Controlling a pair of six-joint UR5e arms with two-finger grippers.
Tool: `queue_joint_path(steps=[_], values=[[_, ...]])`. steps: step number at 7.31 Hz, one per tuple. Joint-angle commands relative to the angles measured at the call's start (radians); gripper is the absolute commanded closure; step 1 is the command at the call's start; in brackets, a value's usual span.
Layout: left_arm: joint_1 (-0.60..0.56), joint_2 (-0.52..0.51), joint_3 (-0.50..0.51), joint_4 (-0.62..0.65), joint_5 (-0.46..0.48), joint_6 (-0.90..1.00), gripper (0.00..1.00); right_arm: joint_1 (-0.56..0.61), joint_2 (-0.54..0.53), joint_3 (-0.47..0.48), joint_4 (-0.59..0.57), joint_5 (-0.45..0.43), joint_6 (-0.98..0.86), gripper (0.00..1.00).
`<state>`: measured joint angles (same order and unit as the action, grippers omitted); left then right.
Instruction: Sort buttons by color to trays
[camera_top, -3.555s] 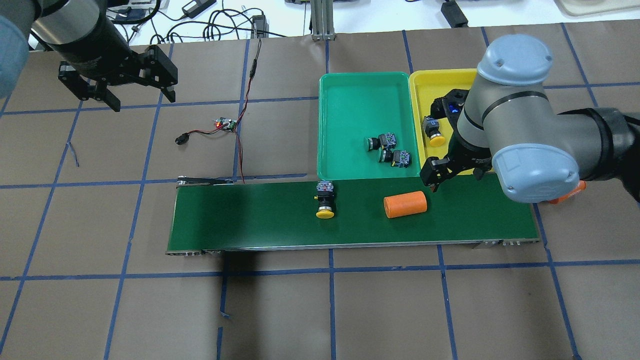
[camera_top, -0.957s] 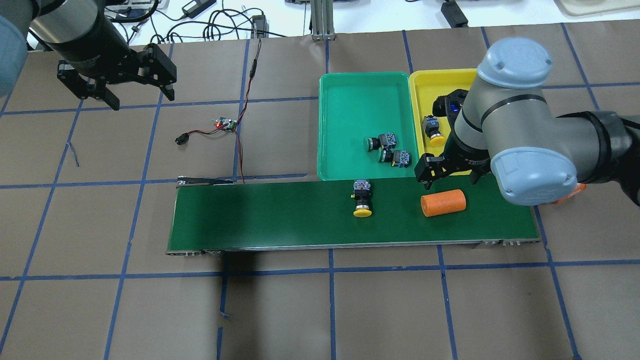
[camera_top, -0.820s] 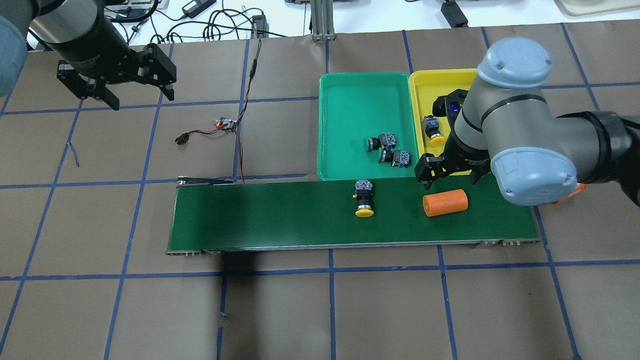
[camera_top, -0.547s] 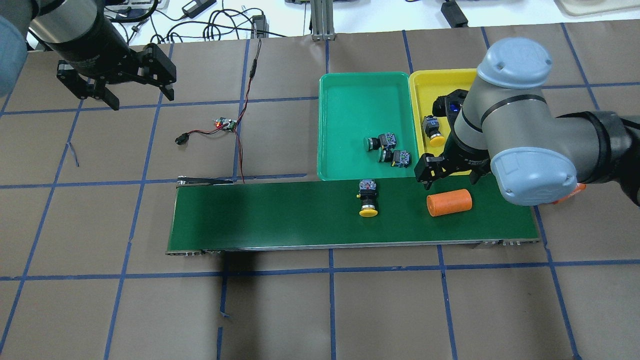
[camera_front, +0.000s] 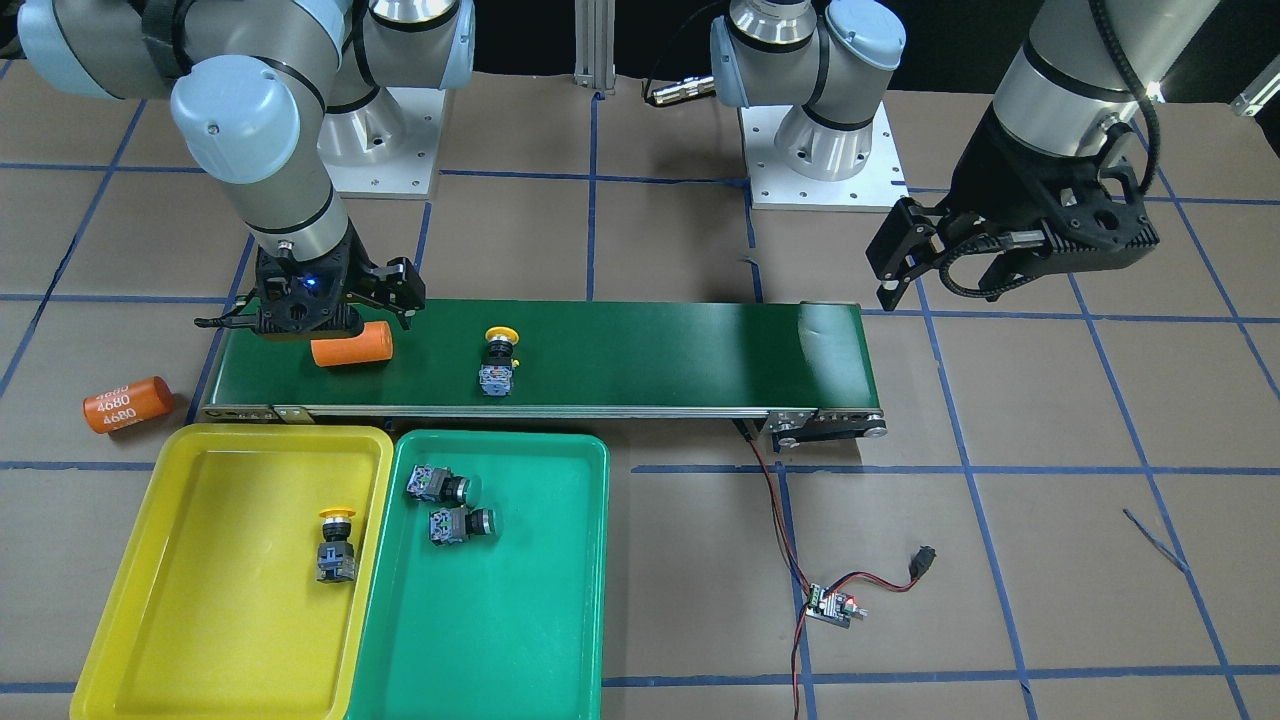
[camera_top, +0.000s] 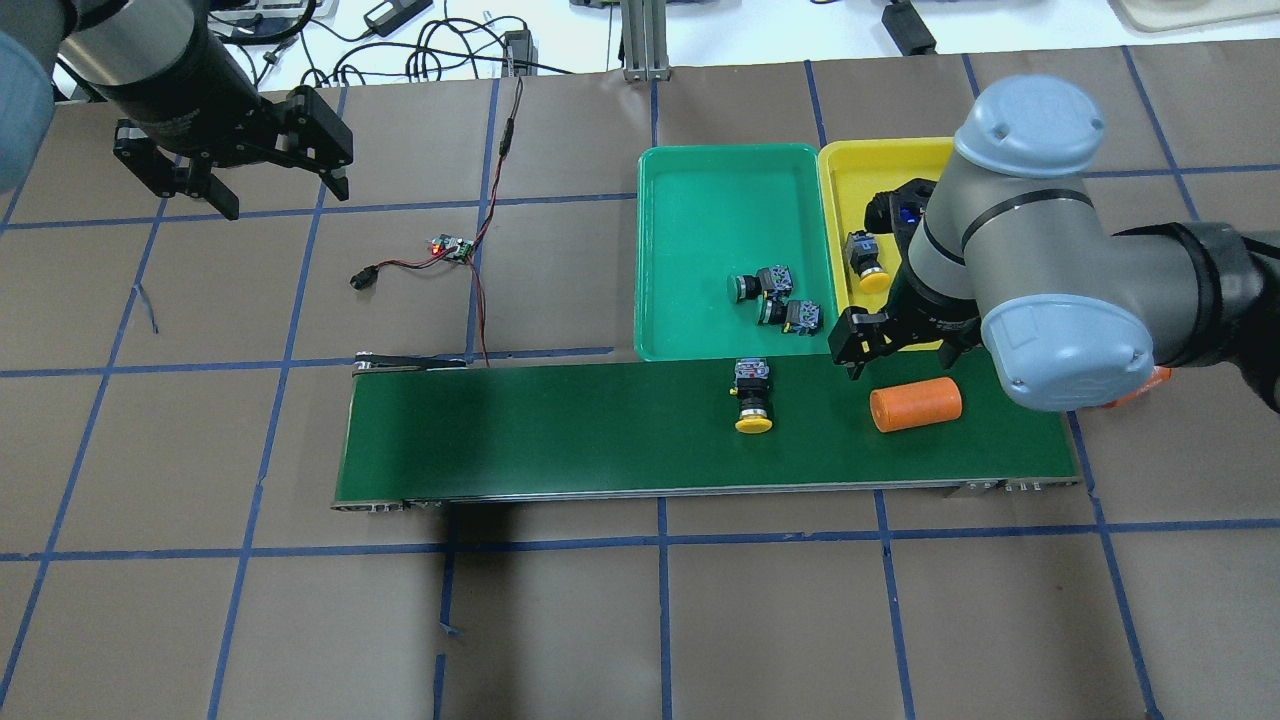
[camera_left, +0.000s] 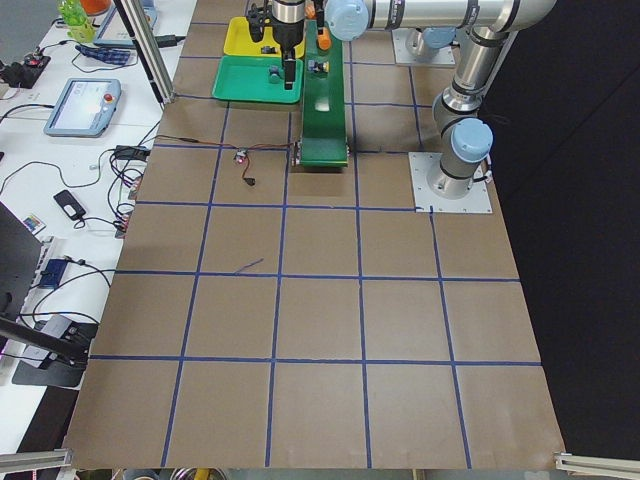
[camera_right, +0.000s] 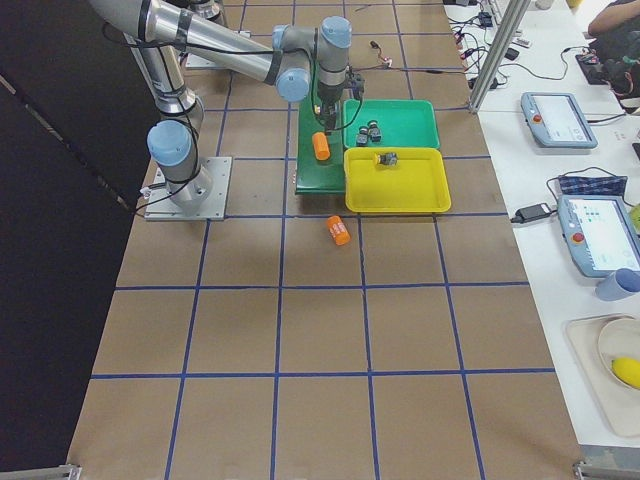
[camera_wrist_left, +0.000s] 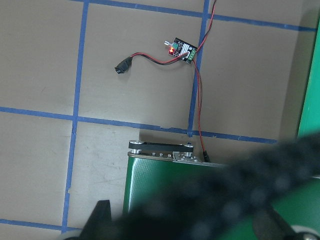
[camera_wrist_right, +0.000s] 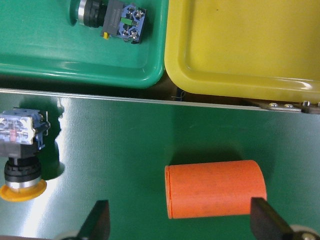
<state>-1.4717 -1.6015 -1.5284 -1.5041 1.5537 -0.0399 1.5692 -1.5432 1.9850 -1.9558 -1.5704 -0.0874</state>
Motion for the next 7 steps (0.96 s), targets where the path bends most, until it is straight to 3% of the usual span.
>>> queue_joint_path(steps=[1, 7], values=[[-0.001, 0.000, 0.001, 0.001, 0.000, 0.000, 0.00, 0.000, 0.000, 0.000, 0.000, 0.000, 0.000, 0.00], [0.001, 0.000, 0.001, 0.005, -0.001, 0.000, 0.00, 0.000, 0.035, -0.011, -0.002, 0.001, 0.009, 0.00]])
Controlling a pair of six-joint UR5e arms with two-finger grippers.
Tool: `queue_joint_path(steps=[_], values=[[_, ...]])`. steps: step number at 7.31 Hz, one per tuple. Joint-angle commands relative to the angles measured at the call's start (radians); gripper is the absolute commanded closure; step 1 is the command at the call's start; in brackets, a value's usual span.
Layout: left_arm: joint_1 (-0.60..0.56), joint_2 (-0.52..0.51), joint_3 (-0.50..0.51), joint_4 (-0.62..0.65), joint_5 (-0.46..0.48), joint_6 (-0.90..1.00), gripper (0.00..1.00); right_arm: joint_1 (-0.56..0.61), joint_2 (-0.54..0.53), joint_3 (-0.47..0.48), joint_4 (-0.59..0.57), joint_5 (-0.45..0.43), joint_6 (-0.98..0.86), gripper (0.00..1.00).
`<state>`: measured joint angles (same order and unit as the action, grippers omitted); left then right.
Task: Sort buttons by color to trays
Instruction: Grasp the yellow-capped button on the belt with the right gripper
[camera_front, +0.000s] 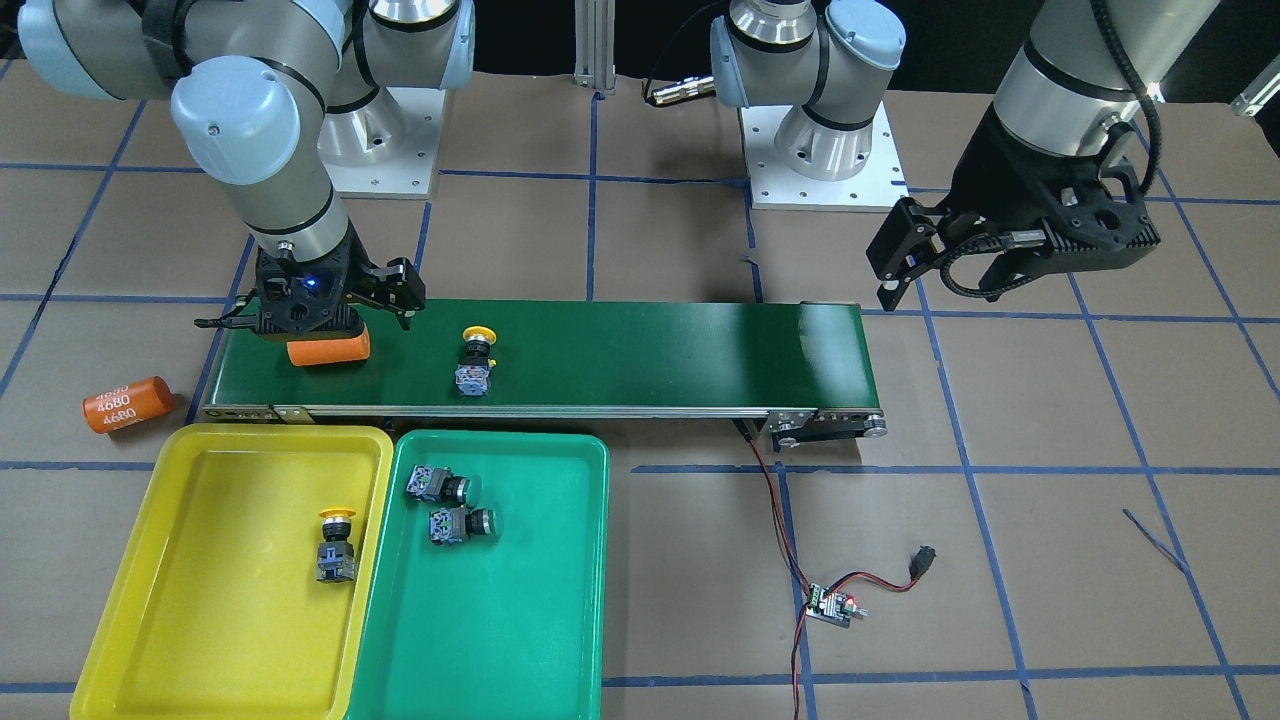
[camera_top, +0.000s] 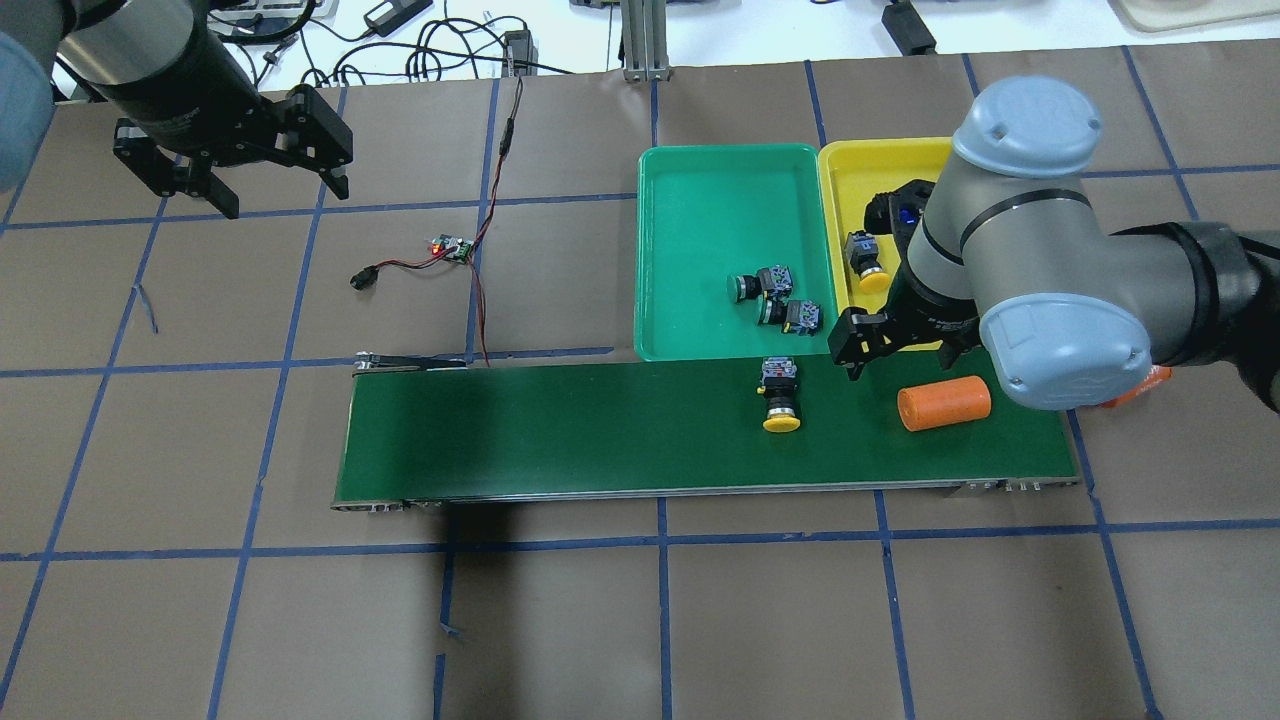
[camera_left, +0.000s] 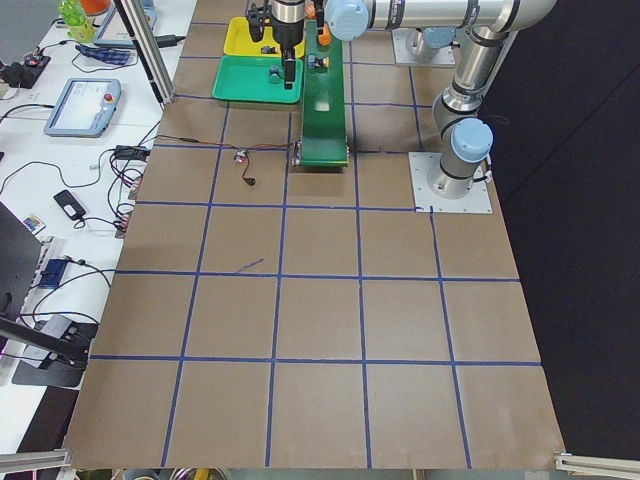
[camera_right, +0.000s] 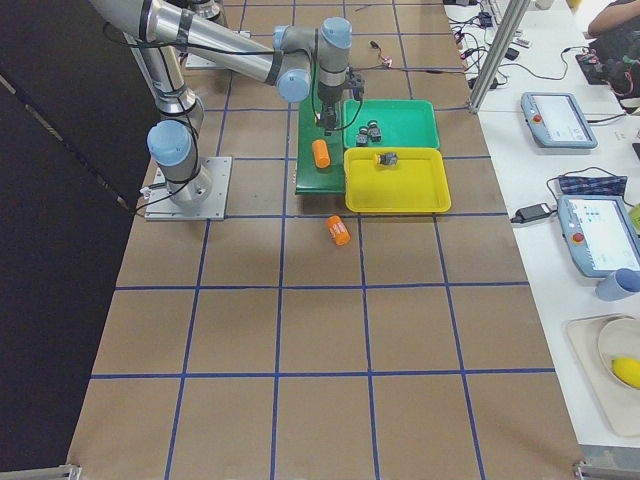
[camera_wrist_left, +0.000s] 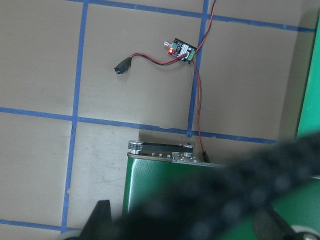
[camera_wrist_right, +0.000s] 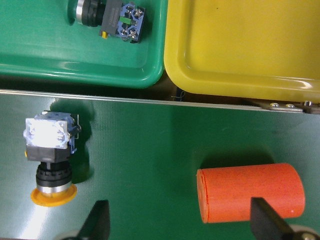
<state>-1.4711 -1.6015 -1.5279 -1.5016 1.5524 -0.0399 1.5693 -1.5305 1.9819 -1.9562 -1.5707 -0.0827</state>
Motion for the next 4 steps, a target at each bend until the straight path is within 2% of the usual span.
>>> queue_joint_path(steps=[1, 2, 4], values=[[0.000, 0.000, 0.000, 0.003, 0.000, 0.000, 0.00, 0.003, 0.033, -0.009, -0.015, 0.007, 0.006, 0.00], [0.000, 0.000, 0.000, 0.003, 0.000, 0.000, 0.00, 0.018, 0.045, -0.015, -0.041, 0.055, 0.009, 0.00], [0.000, 0.000, 0.000, 0.003, 0.000, 0.000, 0.00, 0.069, 0.091, -0.049, -0.067, 0.055, 0.011, 0.00]])
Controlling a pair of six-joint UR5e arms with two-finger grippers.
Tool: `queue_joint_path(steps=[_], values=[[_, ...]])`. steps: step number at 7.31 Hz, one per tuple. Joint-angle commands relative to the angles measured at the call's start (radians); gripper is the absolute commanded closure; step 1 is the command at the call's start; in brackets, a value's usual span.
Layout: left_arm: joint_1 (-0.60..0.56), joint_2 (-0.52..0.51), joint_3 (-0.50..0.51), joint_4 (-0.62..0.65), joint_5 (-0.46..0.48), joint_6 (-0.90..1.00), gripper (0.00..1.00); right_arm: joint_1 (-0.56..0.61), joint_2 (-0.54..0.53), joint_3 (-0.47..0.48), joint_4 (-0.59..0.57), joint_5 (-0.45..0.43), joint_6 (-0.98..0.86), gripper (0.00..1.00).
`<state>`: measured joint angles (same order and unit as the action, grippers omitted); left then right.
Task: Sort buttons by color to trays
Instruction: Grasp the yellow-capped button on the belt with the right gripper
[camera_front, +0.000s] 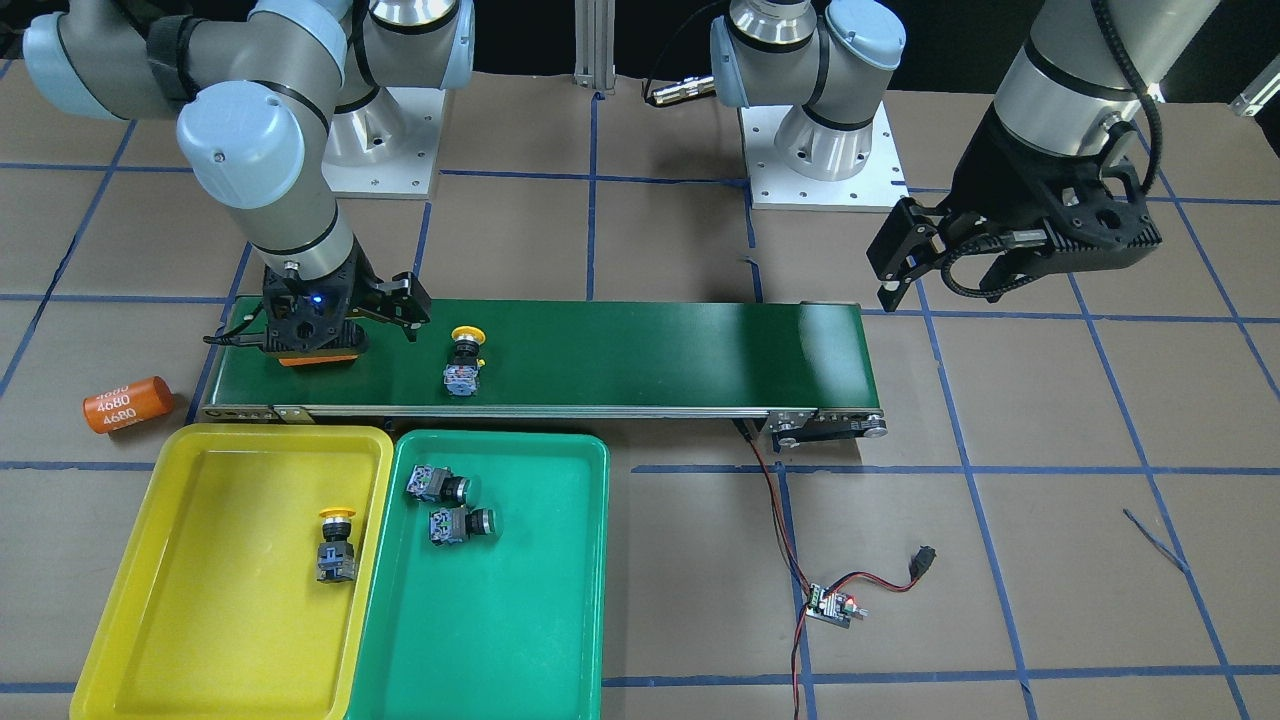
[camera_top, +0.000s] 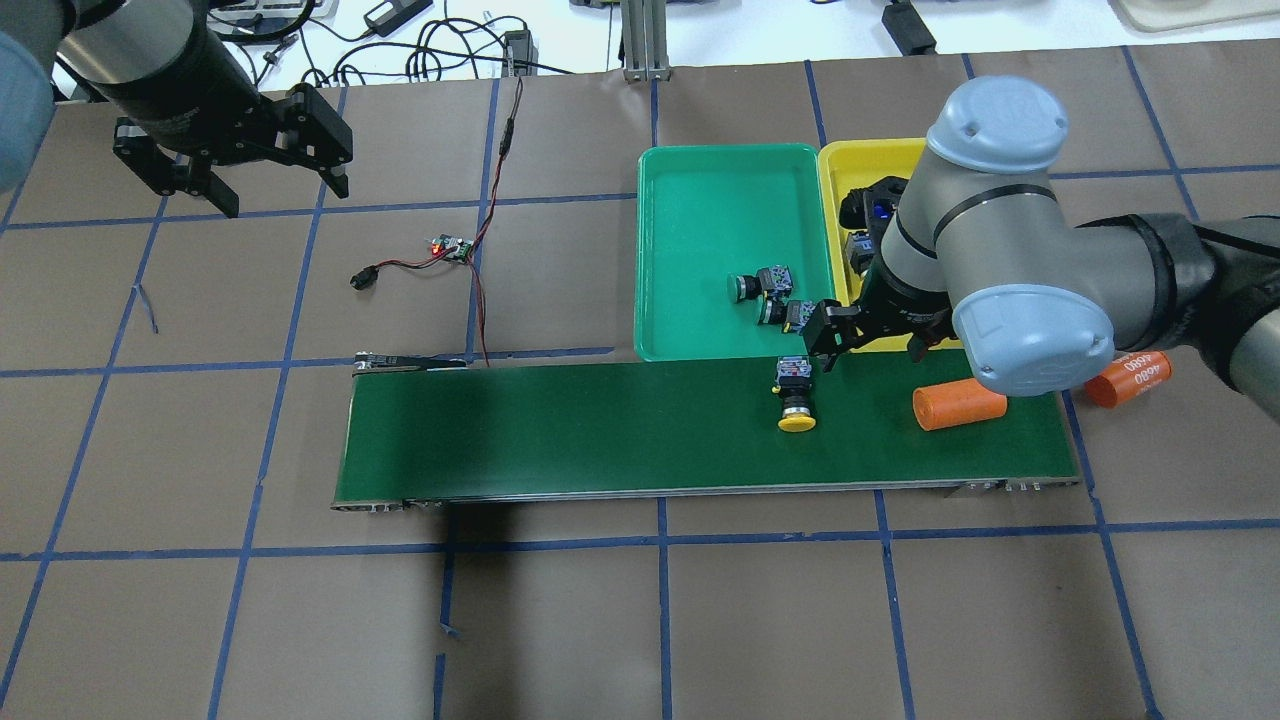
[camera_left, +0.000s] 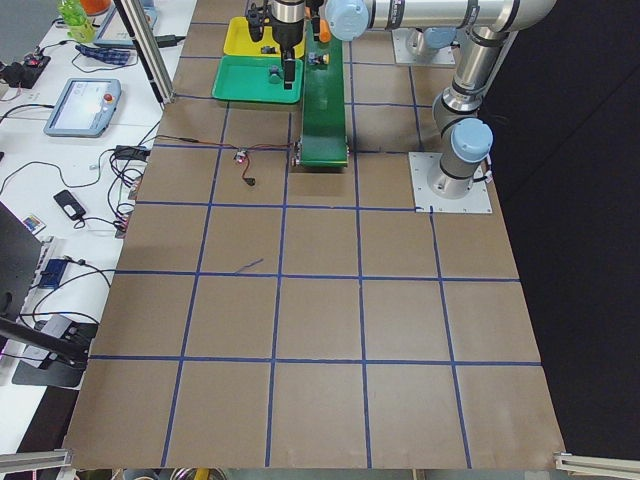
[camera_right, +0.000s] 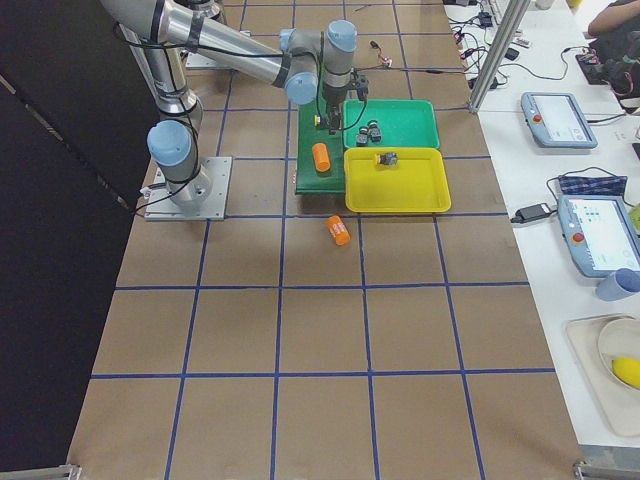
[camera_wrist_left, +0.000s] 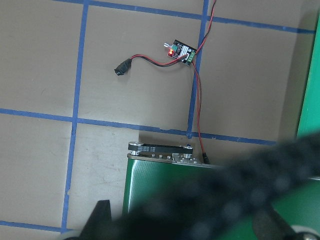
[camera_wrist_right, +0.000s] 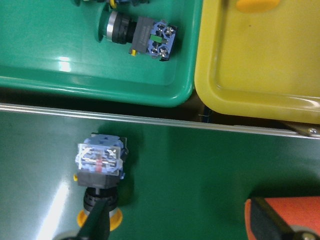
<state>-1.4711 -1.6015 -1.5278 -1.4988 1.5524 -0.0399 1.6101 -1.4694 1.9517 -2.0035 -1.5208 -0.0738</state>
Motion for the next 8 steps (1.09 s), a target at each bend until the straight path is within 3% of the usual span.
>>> queue_joint_path(steps=[1, 5, 6, 8], values=[[0.000, 0.000, 0.000, 0.002, -0.002, 0.000, 0.00, 0.036, 0.052, -0.022, -0.047, 0.007, 0.002, 0.00], [0.000, 0.000, 0.000, 0.003, -0.002, 0.000, 0.00, 0.037, 0.092, 0.018, -0.084, -0.006, -0.006, 0.00], [0.000, 0.000, 0.000, 0.005, -0.002, 0.000, 0.00, 0.037, 0.090, 0.038, -0.086, -0.007, -0.001, 0.08], [0.000, -0.002, 0.000, 0.005, -0.002, 0.000, 0.00, 0.037, 0.092, 0.041, -0.086, -0.013, -0.009, 0.69]])
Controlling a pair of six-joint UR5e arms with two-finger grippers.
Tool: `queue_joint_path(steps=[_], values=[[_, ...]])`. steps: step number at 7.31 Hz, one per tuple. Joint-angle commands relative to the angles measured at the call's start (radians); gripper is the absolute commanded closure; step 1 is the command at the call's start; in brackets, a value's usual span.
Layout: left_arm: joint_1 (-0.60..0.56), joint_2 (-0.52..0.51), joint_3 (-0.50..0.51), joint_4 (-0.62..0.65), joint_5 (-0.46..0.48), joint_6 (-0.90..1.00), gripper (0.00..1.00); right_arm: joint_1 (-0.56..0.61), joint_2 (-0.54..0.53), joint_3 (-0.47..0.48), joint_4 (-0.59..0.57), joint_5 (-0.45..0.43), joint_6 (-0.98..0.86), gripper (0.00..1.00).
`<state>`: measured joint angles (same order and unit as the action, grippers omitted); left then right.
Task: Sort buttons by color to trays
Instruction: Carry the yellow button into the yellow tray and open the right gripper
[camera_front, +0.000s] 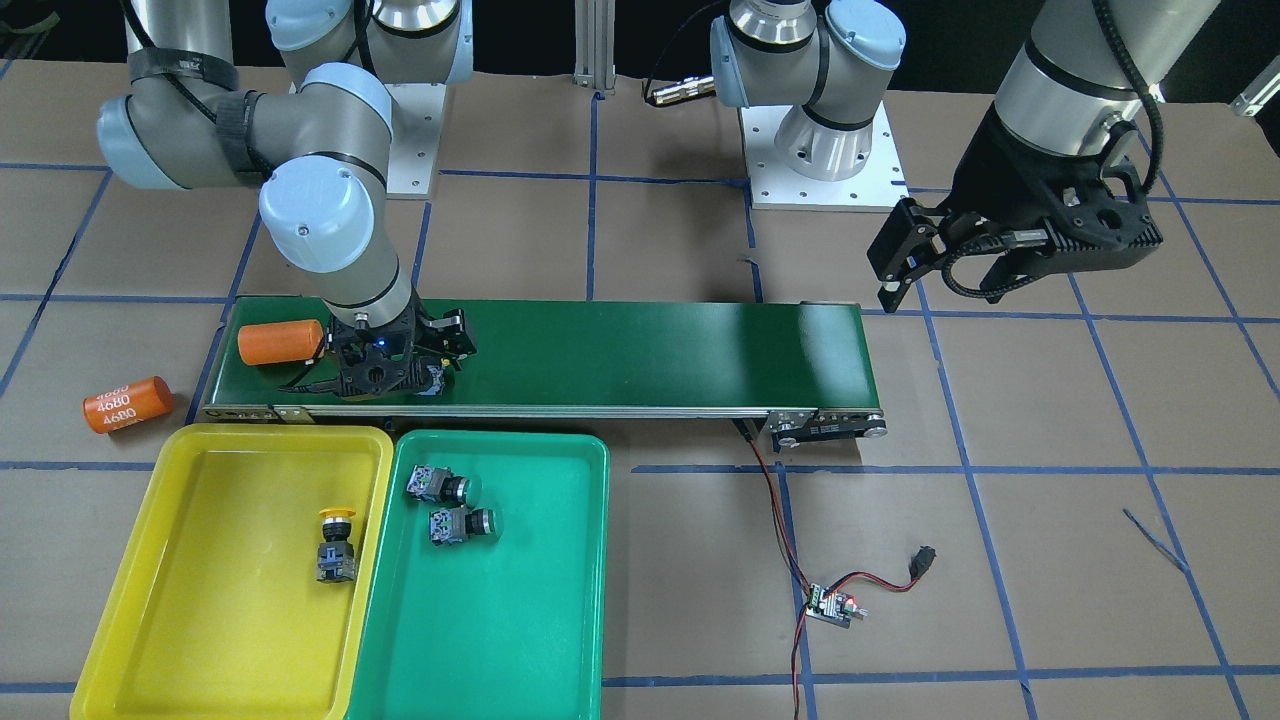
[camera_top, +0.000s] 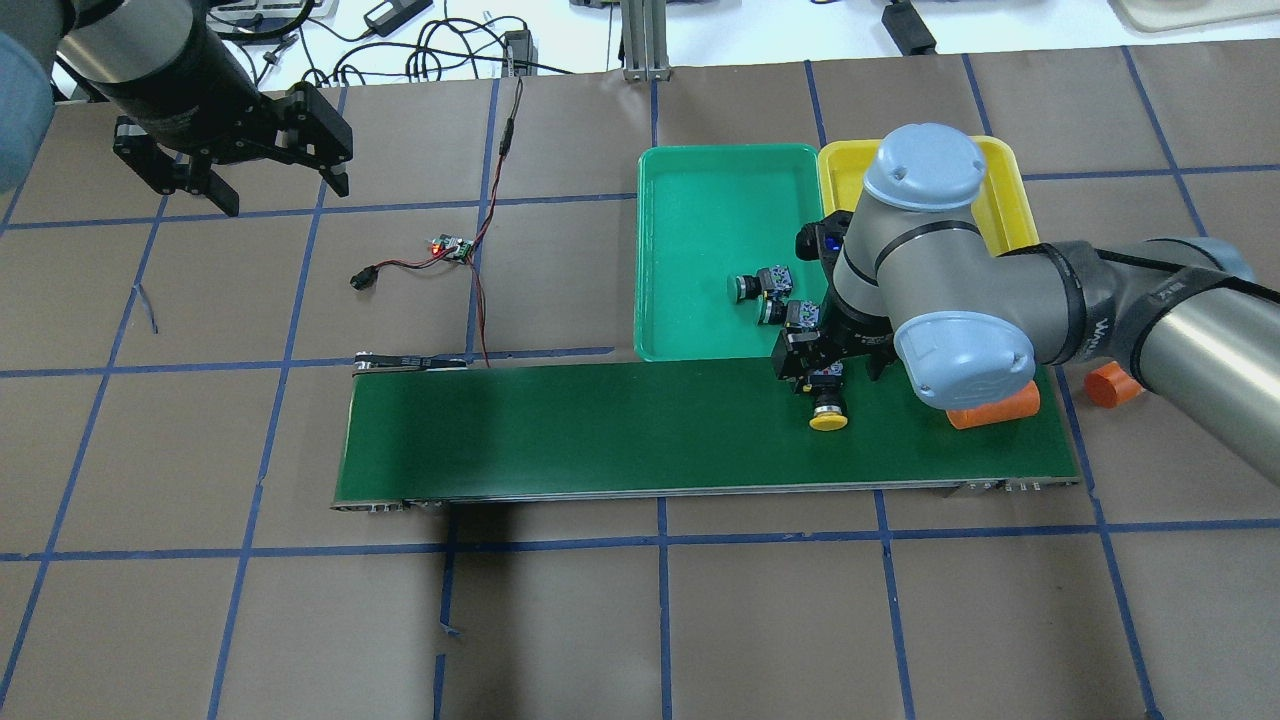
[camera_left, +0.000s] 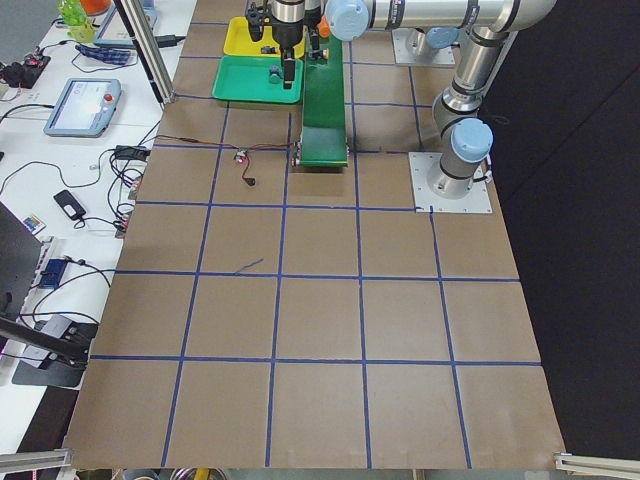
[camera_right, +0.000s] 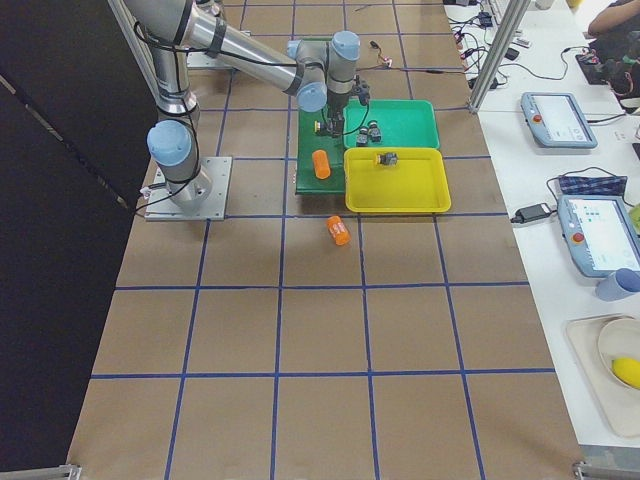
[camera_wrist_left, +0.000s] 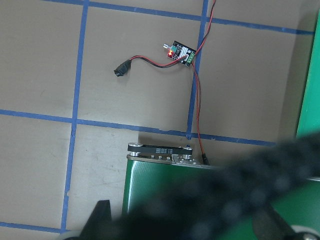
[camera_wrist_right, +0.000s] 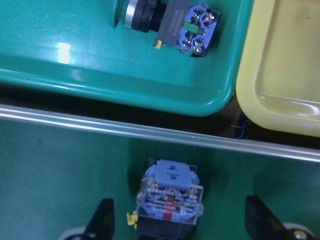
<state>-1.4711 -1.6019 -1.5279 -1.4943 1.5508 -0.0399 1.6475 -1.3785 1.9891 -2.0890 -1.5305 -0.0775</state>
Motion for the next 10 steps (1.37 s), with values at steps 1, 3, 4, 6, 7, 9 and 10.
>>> queue_joint_path(steps=[1, 3, 4, 6, 7, 9, 10], values=[[0.000, -0.001, 0.000, 0.000, 0.000, 0.000, 0.00, 0.000, 0.001, -0.003, 0.001, -0.005, -0.007, 0.87], [0.000, -0.001, 0.000, 0.000, 0.000, 0.000, 0.00, -0.011, 0.003, -0.041, -0.003, -0.036, -0.011, 0.97], [0.000, -0.001, 0.000, 0.000, 0.000, 0.000, 0.00, -0.012, 0.036, -0.125, 0.012, -0.057, -0.013, 0.97], [0.000, -0.001, 0.000, 0.000, 0.000, 0.000, 0.00, -0.044, 0.158, -0.307, 0.030, -0.115, -0.016, 0.86], [0.002, 0.000, 0.000, 0.000, 0.000, 0.000, 0.00, -0.085, 0.224, -0.387, 0.077, -0.122, -0.018, 0.73], [0.002, 0.000, 0.000, 0.000, 0.000, 0.001, 0.00, -0.145, 0.330, -0.449, 0.081, -0.108, -0.044, 0.50], [0.002, 0.000, 0.000, 0.000, -0.002, 0.002, 0.00, -0.146, 0.329, -0.451, 0.081, -0.106, -0.045, 0.28]])
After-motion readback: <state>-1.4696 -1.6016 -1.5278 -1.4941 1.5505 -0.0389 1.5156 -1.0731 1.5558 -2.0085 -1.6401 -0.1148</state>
